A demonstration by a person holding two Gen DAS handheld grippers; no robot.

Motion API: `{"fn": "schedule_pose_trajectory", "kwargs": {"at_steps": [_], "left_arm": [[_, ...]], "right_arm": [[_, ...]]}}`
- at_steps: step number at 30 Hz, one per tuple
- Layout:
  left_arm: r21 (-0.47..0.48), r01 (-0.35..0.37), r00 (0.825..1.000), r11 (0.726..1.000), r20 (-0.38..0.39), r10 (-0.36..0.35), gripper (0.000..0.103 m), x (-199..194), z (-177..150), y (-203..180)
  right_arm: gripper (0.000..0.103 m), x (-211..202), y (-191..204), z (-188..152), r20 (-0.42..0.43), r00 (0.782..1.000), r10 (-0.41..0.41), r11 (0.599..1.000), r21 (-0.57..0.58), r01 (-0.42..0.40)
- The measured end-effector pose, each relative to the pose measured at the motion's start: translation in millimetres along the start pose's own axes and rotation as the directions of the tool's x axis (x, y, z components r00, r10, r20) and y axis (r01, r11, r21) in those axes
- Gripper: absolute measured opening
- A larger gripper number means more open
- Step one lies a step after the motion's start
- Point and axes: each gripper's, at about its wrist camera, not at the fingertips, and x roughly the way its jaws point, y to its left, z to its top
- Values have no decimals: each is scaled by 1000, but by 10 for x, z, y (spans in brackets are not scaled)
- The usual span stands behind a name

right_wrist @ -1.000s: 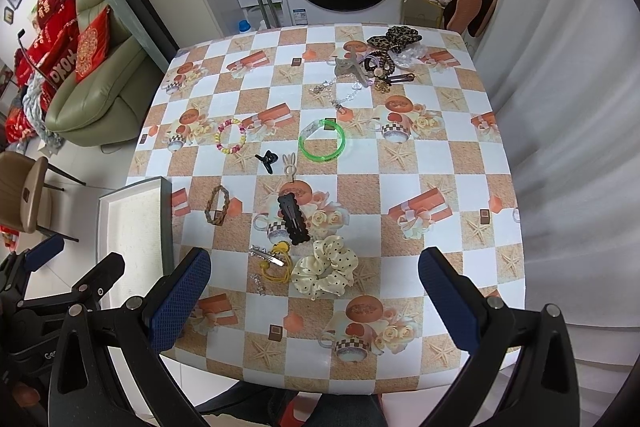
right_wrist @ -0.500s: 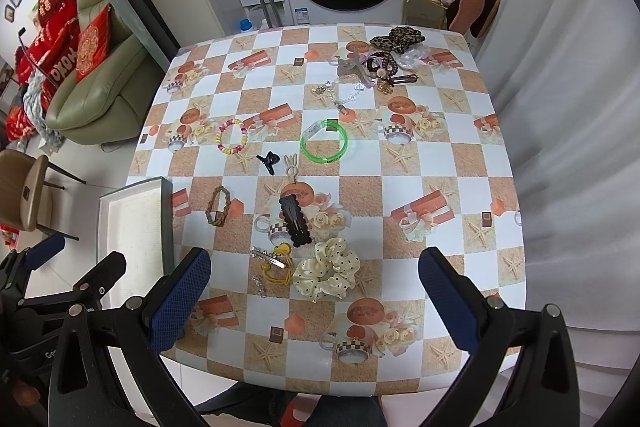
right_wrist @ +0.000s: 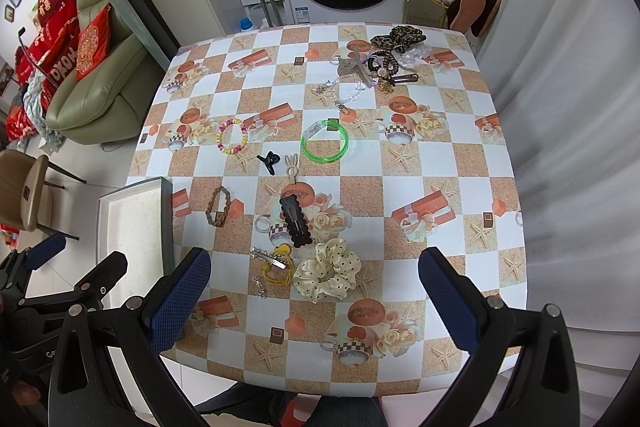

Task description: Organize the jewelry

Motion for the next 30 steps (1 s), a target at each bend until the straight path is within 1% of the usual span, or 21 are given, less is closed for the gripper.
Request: {"fn": "schedule_pose_trajectory", "kwargs": {"at_steps": [30], "left_arm": [[0,-1,1000,1000,-5,1,103,7,3,-3]], "right_arm": [[103,37,-13,5,-4,1000,0,1000,-3,0]]}}
